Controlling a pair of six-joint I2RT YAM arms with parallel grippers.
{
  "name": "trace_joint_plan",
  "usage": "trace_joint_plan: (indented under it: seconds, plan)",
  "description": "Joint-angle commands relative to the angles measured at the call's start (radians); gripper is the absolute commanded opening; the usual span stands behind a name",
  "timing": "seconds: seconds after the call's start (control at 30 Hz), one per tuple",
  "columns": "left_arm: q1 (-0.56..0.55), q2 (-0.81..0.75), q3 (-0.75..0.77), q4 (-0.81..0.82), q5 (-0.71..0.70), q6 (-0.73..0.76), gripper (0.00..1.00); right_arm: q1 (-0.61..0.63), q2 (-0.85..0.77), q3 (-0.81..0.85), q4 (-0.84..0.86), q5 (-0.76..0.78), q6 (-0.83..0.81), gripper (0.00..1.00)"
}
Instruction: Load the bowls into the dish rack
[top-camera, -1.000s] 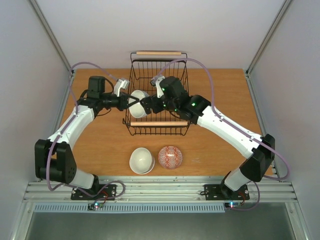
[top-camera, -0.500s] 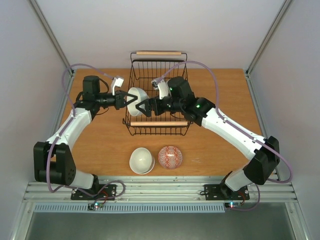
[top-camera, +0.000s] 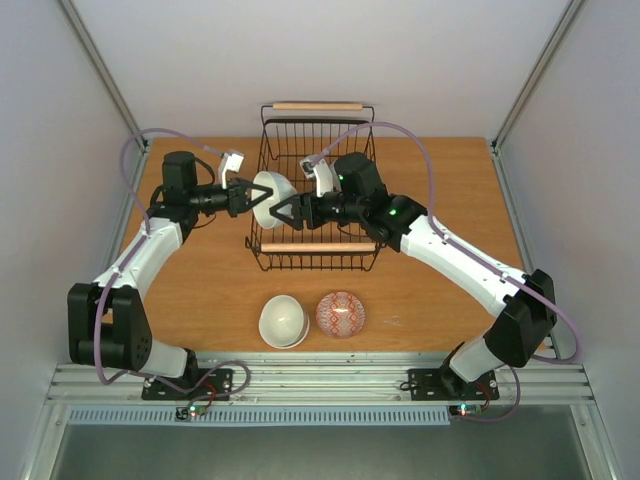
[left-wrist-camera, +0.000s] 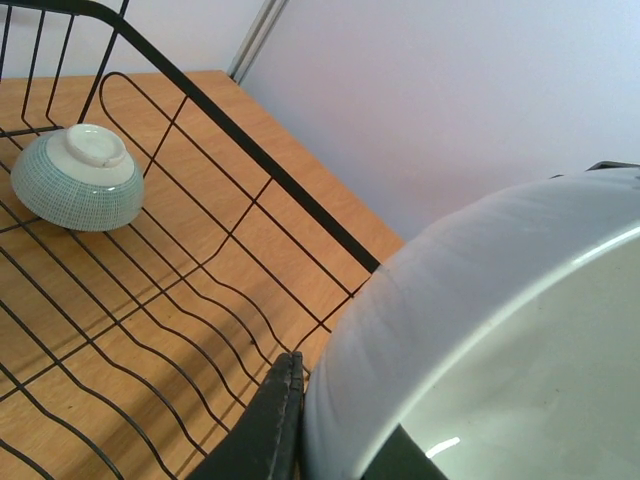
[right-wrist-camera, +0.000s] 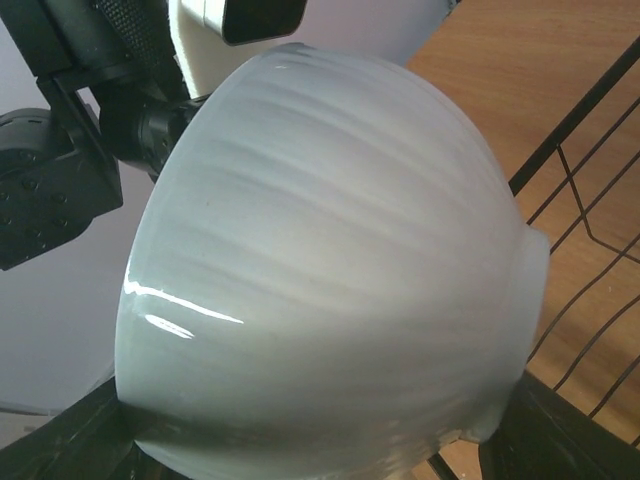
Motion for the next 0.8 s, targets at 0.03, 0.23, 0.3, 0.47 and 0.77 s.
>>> trace_joint_plan:
  seconds: [0.03, 0.23, 0.3, 0.47, 0.77]
  plan:
    - [0.002, -0.038, 0.010, 0.068, 0.069, -0.046, 0.18, -0.006, 0.020, 0.020, -0.016, -0.010, -0.043, 0.01]
    - [0.002, -0.049, 0.045, -0.087, -0.104, 0.049, 0.72, -0.005, 0.034, 0.108, -0.140, 0.180, -0.142, 0.01]
    - [0.002, -0.055, 0.060, -0.135, -0.199, 0.084, 0.75, -0.005, 0.064, 0.171, -0.203, 0.277, -0.187, 0.01]
    - [0.002, -0.064, 0.082, -0.209, -0.536, 0.131, 0.77, -0.008, 0.203, 0.363, -0.317, 0.466, -0.295, 0.01]
    - [0.005, -0.071, 0.082, -0.224, -0.771, 0.146, 0.77, -0.013, 0.519, 0.678, -0.395, 0.728, -0.456, 0.01]
